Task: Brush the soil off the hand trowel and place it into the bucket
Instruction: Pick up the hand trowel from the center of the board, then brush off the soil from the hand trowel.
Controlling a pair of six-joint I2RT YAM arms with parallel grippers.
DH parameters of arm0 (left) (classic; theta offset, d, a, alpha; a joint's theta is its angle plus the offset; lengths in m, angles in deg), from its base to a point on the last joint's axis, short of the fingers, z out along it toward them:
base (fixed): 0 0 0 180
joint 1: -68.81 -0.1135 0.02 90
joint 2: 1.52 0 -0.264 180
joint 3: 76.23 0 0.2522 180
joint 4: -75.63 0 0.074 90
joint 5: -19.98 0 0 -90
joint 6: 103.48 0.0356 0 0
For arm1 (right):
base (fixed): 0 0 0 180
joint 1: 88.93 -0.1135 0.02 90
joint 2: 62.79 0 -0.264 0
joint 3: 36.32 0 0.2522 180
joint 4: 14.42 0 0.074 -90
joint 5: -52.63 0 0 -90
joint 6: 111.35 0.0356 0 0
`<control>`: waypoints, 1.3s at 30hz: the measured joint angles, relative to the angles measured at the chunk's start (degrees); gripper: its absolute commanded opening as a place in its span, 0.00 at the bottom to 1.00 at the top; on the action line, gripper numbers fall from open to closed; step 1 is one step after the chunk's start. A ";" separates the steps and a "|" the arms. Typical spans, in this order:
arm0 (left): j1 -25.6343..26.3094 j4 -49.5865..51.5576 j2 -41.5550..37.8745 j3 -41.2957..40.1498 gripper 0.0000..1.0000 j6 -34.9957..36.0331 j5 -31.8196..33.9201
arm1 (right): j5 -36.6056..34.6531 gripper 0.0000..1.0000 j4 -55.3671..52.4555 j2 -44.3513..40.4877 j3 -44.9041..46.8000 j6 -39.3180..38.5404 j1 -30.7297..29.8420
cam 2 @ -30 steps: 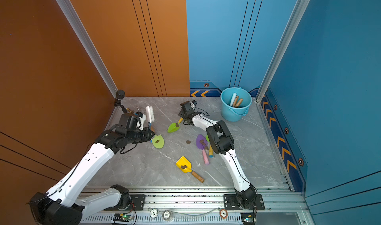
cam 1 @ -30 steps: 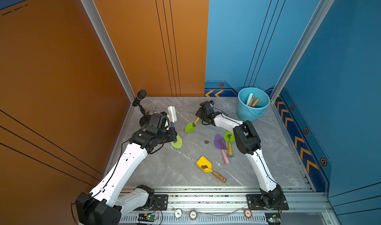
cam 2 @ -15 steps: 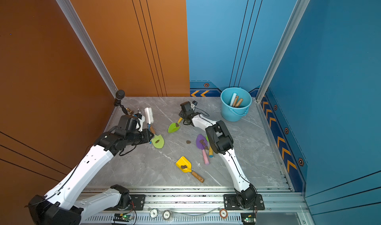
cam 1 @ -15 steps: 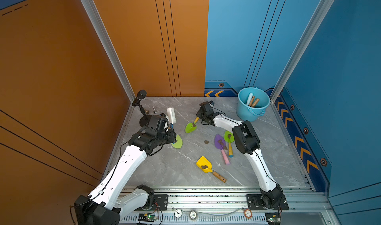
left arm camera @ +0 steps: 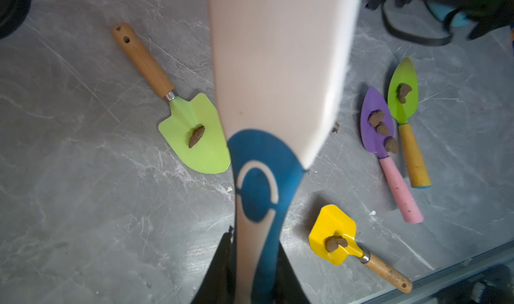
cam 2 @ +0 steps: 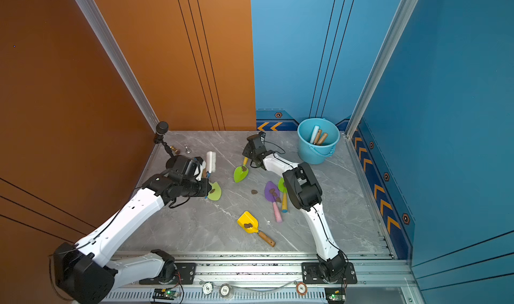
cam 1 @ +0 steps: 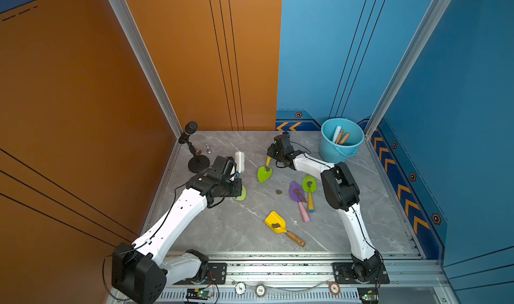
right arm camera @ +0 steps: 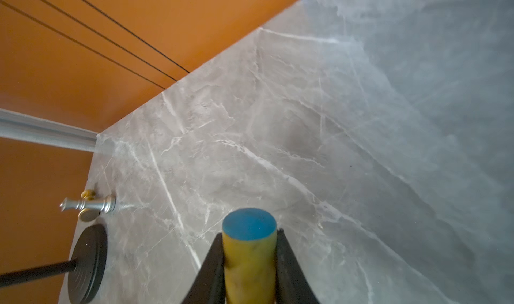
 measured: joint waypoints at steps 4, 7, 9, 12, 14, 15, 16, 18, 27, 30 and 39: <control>4.50 0.63 7.80 4.94 0.00 4.28 2.78 | -0.31 0.11 -0.81 -9.70 4.26 -8.02 -0.13; 8.09 0.96 13.25 9.33 0.00 7.06 4.20 | -1.01 0.11 -0.81 -15.58 6.60 -12.37 -0.46; 9.88 1.01 16.68 12.35 0.00 8.79 4.90 | -1.42 0.11 -0.81 -17.90 7.58 -14.25 -0.57; 11.21 1.01 20.85 15.82 0.00 10.43 4.96 | -2.14 0.10 -0.81 -19.23 8.41 -16.31 -0.87; 11.21 1.01 22.77 17.53 0.00 11.41 5.09 | -2.40 0.10 -0.83 -19.21 9.14 -17.29 -1.03; 11.19 1.03 23.43 18.14 0.00 11.72 5.16 | -2.58 0.10 -0.92 -19.21 9.57 -17.66 -1.16; 11.21 1.01 24.13 18.88 0.00 12.11 5.20 | -2.75 0.10 -0.96 -19.21 9.99 -18.10 -1.20; 11.21 0.94 25.16 19.78 0.00 12.79 5.18 | -3.10 0.10 -1.05 -19.21 10.32 -18.88 -1.25; 14.71 1.73 26.40 15.58 0.00 12.52 5.14 | -4.22 0.10 -1.05 -19.21 10.05 -21.57 -0.90; 16.98 2.32 26.05 12.33 0.00 10.93 5.11 | -4.22 0.10 -1.46 -19.08 9.14 -22.49 -0.59; 17.57 5.81 20.20 13.66 0.00 8.96 5.35 | -4.04 0.09 -1.22 -18.56 5.66 -23.76 0.61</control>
